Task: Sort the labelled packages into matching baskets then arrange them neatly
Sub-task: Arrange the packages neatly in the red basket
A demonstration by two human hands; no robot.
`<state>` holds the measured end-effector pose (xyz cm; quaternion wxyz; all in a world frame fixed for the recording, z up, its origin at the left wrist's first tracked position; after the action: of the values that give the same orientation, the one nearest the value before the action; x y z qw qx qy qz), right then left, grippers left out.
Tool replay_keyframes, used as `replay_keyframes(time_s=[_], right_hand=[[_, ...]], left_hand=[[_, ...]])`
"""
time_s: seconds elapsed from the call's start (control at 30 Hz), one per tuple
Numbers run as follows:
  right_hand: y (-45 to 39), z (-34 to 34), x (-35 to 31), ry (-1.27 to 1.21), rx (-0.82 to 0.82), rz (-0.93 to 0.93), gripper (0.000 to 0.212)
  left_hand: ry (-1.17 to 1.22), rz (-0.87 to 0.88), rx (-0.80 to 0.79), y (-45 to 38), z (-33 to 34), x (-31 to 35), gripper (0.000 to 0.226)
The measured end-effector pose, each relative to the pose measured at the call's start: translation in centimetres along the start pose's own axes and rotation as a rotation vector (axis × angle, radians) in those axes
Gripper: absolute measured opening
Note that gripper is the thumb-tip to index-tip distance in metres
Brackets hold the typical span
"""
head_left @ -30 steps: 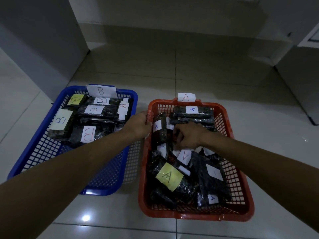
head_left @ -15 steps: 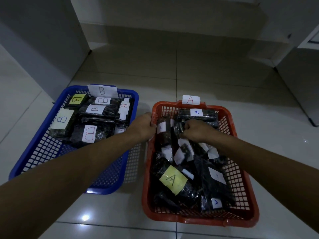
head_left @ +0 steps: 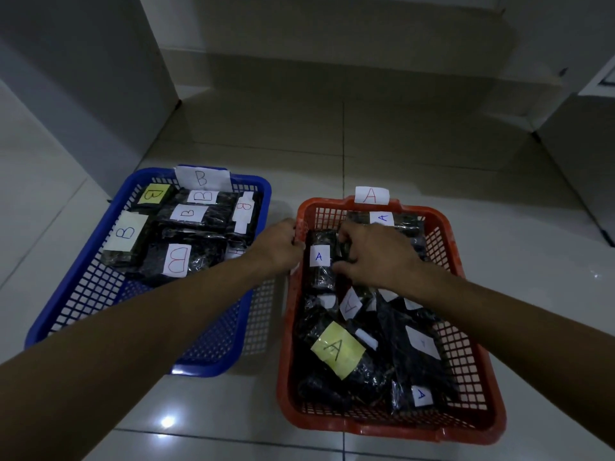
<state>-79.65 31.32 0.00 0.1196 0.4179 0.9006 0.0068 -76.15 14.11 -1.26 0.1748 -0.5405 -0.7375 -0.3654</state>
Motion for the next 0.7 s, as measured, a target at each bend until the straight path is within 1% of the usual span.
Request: replay_keyframes(time_s=[0.07,0.13,0.2,0.23,0.37,0.57,0.63,0.7], right_hand=[[0.0,1.0,-0.7,-0.004,-0.135,-0.030,0.074],[0.1,2.3,-1.0,0.098,-0.224,-0.098,0.099],[0.2,3.2,-1.2,0.219,-0.264,-0.135,0.119],[0.2,3.7,-1.3,0.279,-0.259,-0.136,0.123],[0.3,4.6,-2.0,0.428,-0.184,-0.121,0.117],[-0.1,4.2,-1.6,0.380,-0.146,-0.070,0.114],[0.1,4.2,-1.3,0.379,-0.143,-0.084,0.111],[0.5,4.0,-1.0,0.344,-0.141,-0.123,0.108]], left_hand=[[0.000,0.007,0.000,0.1,0.0,0.1,0.006],[0.003,0.005,0.002,0.1,0.0,0.1,0.006],[0.016,0.001,-0.002,0.1,0.0,0.0,0.006],[0.018,-0.001,-0.004,0.0,0.0,0.0,0.006],[0.002,0.003,-0.003,-0.1,-0.1,0.2,0.005],[-0.019,-0.006,-0.010,-0.4,-0.3,0.0,0.003],[0.004,-0.011,-0.028,-0.3,-0.5,0.0,0.004],[0.061,-0.034,-0.082,0.1,-0.7,0.0,0.007]])
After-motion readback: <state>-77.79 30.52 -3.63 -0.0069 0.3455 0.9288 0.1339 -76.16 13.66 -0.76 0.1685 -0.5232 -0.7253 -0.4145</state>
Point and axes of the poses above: each hand's wrist, its own y-axis away from the middle knuckle, its own z-axis out of the palm, x = y × z, the point moved 2 cm from there along -y, towards the middle knuckle, and after that the axes turned 6 degrees about -z, right-handed, at the moved point
